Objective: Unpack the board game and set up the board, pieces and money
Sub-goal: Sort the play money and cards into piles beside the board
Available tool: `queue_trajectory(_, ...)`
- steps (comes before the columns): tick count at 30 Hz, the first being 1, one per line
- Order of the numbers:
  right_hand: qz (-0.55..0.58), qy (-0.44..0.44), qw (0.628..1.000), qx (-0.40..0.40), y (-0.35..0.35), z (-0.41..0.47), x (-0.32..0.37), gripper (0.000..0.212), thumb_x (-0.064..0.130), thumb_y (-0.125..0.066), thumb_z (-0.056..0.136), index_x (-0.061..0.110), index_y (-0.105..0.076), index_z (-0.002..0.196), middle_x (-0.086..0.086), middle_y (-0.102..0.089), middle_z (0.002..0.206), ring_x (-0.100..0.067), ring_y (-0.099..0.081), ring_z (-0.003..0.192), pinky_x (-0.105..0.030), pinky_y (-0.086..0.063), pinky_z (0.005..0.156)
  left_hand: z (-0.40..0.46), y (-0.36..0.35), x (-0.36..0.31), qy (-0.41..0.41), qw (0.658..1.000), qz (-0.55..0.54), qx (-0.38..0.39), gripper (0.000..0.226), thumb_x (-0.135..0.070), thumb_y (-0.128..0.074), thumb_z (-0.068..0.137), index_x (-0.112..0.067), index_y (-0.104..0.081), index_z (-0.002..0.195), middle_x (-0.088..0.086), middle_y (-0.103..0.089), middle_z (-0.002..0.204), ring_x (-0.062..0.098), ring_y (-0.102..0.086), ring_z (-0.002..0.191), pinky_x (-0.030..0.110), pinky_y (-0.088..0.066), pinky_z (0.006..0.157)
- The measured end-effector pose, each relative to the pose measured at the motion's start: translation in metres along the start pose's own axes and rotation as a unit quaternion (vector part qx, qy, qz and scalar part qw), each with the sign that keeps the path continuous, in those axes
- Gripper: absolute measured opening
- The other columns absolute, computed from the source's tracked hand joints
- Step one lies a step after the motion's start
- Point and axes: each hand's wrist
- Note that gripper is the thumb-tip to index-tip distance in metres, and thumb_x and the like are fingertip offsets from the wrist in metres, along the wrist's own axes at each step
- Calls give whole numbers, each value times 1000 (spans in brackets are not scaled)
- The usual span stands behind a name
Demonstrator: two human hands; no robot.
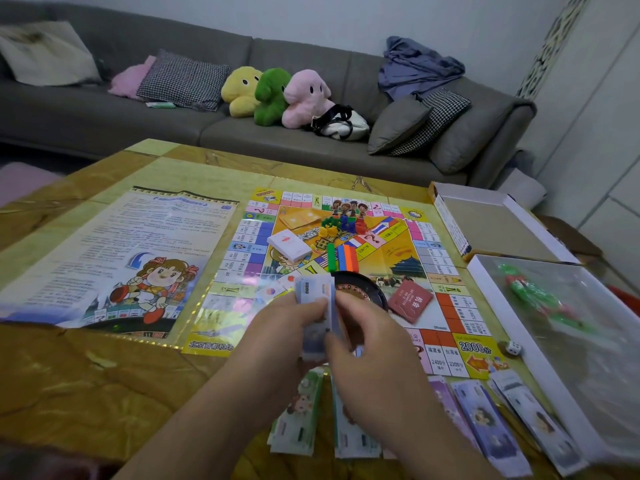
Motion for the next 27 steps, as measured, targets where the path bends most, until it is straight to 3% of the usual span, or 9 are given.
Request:
queue_trajectory(2,-120,48,992,13,5,2,-1,62,36,-63,96,32,-42,154,21,-39,139,3,-38,132,-10,-43,100,2,2,0,-1,999,32,-12,18,-10,-58,102,-12,-73,112,15,-80,92,26,-76,77,32,-56,57)
queue_trajectory(5,-125,82,986,73,16,7,-2,100,52,-71,84,35,-14,164,22,-12,161,-9,-17,154,-42,-39,119,0,2,-1,-9,997,72,3,17,-7,-58,101,-12,-72,109,11,-79,82,22,-76,65,28,-53,48)
queue_trajectory(8,-145,87,978,122,22,9,1,115,47,-83,81,43,-4,164,27,-13,163,-4,-15,155,-44,-35,123,-5,-1,-3,-1,990,129,52,16,-5,-62,97,-6,-69,111,14,-77,83,29,-75,71,30,-53,50)
queue_trajectory(13,-174,110,970,132,21,7,1,108,43,-78,86,34,-6,167,22,-19,164,-4,-17,155,-37,-31,125,-4,-2,-6,5,984,170,43,20,-2,-63,91,-6,-69,110,27,-73,105,43,-74,96,55,-59,84)
queue_trajectory(19,-196,115,965,128,21,6,-1,106,36,-75,85,31,-8,166,21,-24,154,-6,-23,149,-38,-41,119,-6,0,-10,-3,978,200,57,22,-2,-64,90,-3,-71,110,26,-71,111,39,-73,102,65,-57,90)
queue_trajectory(21,-197,112,964,138,20,7,-2,109,33,-76,85,32,-3,167,20,-21,156,-7,-19,151,-39,-40,119,-6,0,-13,-3,975,216,55,22,-1,-63,91,-5,-72,110,24,-74,107,37,-75,97,62,-59,89)
queue_trajectory(24,-167,80,972,147,21,6,-2,117,38,-80,88,37,8,165,29,-6,161,1,-9,151,-26,-31,119,-4,7,-18,-3,978,208,17,26,-5,-65,88,-10,-71,113,19,-78,96,36,-77,86,57,-62,85)
queue_trajectory(25,-162,63,975,139,22,5,-3,113,40,-80,89,37,5,164,30,-6,160,3,-11,148,-23,-29,116,-4,8,-22,4,984,178,-5,24,-2,-61,92,-7,-68,114,20,-78,93,37,-77,83,58,-62,84)
queue_trajectory(27,-156,41,980,113,23,3,-6,86,37,-76,93,37,-16,156,20,-23,156,0,-28,141,-24,-38,113,1,13,-30,32,991,119,-58,14,5,-51,100,-4,-59,108,24,-76,93,40,-76,83,60,-60,87)
Point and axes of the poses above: each hand's wrist, its own z-axis towards the middle knuckle, its own y-axis out of the back of the hand, x = y × z
